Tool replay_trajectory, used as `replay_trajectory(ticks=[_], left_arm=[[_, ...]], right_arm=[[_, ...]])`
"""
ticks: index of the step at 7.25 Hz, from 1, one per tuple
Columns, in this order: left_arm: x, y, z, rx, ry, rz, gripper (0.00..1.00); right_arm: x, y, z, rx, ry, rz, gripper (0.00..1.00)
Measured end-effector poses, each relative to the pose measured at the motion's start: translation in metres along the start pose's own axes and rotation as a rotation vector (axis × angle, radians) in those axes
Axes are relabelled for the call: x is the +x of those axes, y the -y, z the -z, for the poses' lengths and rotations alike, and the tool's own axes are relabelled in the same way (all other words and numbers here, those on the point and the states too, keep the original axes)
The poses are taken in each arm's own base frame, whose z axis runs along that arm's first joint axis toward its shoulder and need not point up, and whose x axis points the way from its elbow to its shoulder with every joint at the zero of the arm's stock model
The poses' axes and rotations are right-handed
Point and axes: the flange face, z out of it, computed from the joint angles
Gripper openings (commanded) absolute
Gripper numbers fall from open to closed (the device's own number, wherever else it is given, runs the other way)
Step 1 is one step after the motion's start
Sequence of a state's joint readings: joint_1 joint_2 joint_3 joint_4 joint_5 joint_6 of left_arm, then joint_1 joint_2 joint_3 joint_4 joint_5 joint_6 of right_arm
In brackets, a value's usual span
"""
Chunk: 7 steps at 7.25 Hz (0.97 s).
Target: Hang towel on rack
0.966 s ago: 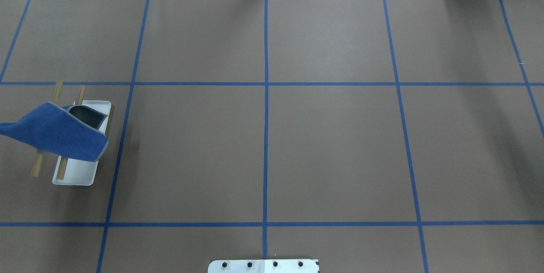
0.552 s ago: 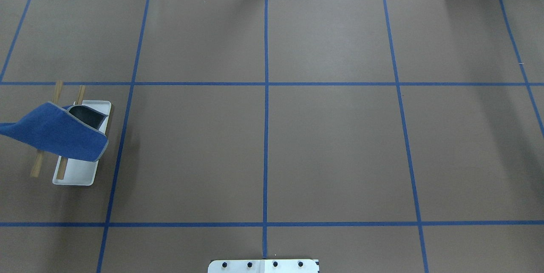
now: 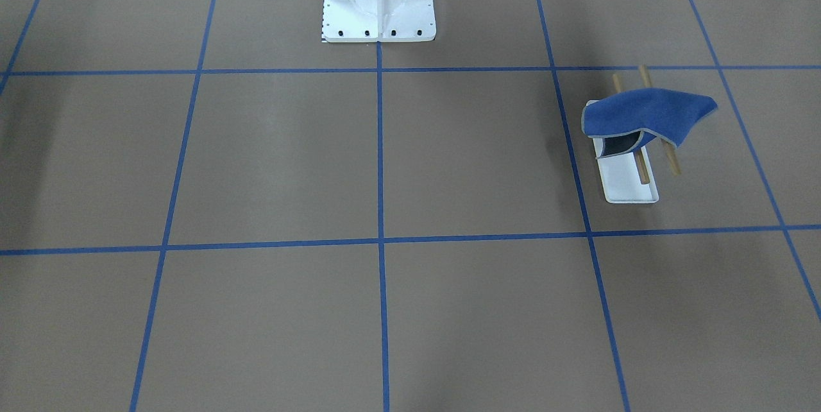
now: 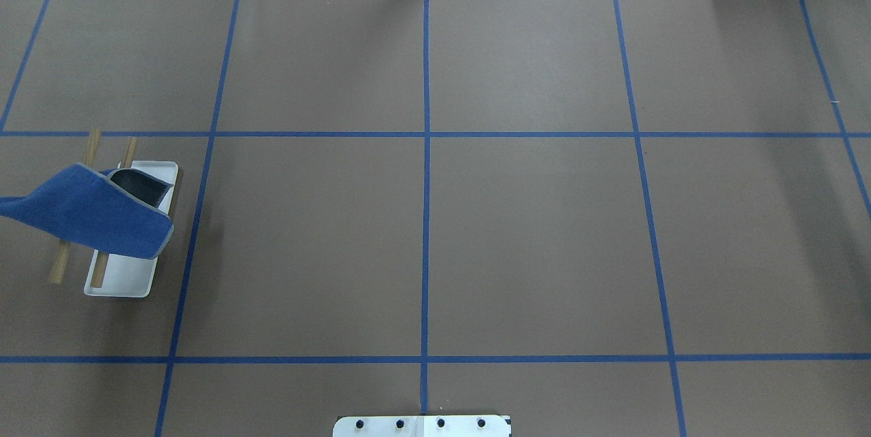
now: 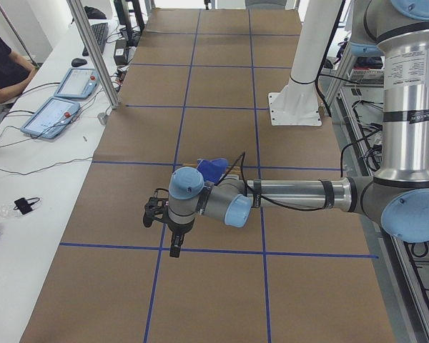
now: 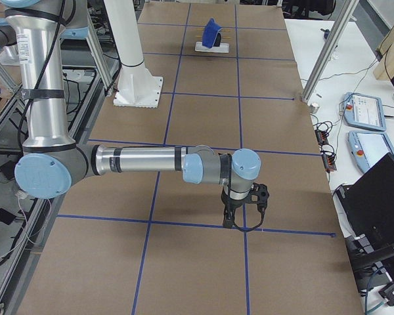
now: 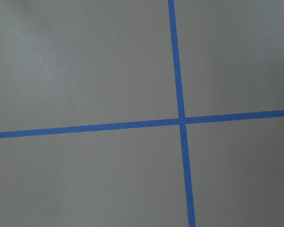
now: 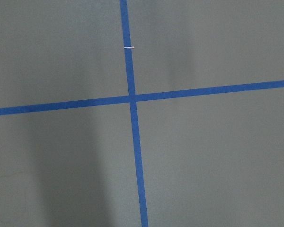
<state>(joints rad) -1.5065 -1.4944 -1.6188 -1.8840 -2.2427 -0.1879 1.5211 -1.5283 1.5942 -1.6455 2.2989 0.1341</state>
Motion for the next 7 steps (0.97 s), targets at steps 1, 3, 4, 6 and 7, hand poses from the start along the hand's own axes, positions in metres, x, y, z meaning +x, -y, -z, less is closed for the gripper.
replay_trajectory(ticks=[1, 3, 4, 6, 7], left_arm=[[0.0, -0.002, 0.002, -0.022, 0.001, 0.02, 0.99], [-0.002, -0.009, 0.003, -0.043, 0.002, 0.04, 0.99], [-0.003, -0.01, 0.002, -0.047, 0.002, 0.043, 0.99], [-0.004, -0.011, 0.001, -0.05, 0.001, 0.047, 0.99], [-0.004, -0.011, 0.0, -0.052, 0.001, 0.048, 0.99]], right_arm=[[-0.009, 0.0, 0.01, 0.002, 0.002, 0.001, 1.0], [-0.023, -0.003, 0.025, -0.015, 0.012, -0.016, 1.0], [-0.024, -0.005, 0.025, -0.023, 0.023, -0.022, 1.0], [-0.023, -0.006, 0.022, -0.033, 0.03, -0.028, 1.0], [-0.022, -0.006, 0.02, -0.035, 0.03, -0.031, 1.0]])
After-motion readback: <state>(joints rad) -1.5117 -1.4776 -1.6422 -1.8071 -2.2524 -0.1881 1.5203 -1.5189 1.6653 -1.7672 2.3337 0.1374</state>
